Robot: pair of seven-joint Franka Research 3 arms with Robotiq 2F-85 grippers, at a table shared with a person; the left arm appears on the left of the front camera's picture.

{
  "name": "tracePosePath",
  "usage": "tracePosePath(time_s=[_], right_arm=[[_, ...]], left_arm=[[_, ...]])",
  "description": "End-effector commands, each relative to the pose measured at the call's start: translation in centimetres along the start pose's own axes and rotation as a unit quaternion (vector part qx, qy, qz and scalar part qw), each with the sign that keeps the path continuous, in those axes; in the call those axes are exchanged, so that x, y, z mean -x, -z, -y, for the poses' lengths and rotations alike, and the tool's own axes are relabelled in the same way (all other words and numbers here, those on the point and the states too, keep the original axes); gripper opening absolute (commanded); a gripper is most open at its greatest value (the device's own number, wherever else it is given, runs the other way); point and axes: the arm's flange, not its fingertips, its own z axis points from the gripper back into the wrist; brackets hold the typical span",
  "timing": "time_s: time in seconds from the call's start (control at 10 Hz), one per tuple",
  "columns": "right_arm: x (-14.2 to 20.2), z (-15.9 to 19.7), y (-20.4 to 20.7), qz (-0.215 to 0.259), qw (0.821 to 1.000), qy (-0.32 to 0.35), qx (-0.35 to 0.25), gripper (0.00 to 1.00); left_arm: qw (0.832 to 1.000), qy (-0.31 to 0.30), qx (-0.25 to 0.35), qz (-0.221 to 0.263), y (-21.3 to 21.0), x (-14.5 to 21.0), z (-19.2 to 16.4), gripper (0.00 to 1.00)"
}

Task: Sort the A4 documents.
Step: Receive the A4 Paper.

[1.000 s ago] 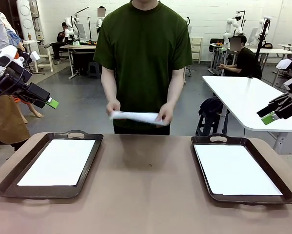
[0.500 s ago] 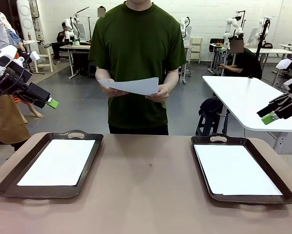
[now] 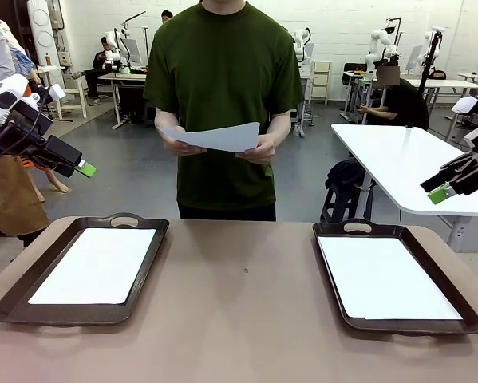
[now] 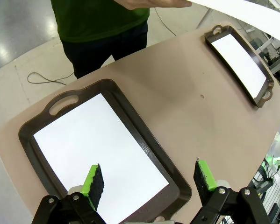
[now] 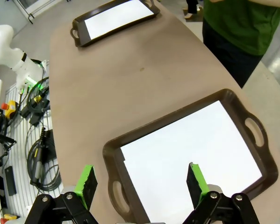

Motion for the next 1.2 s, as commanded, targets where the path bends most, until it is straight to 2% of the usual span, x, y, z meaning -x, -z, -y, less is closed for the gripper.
tracePosePath(time_s=[0.0,1.1], right_arm=[[-0.04,0.09,0.21,0.003,1.0,-0.005,0.006,1.0],[-0.04,0.09,0.21,0.003,1.0,-0.005,0.006,1.0]], left_arm=[[1.0,0.002,-0.006,0.002,-0.05,-0.03,0.01,1.0],[1.0,0.002,-0.006,0.002,-0.05,-0.03,0.01,1.0]])
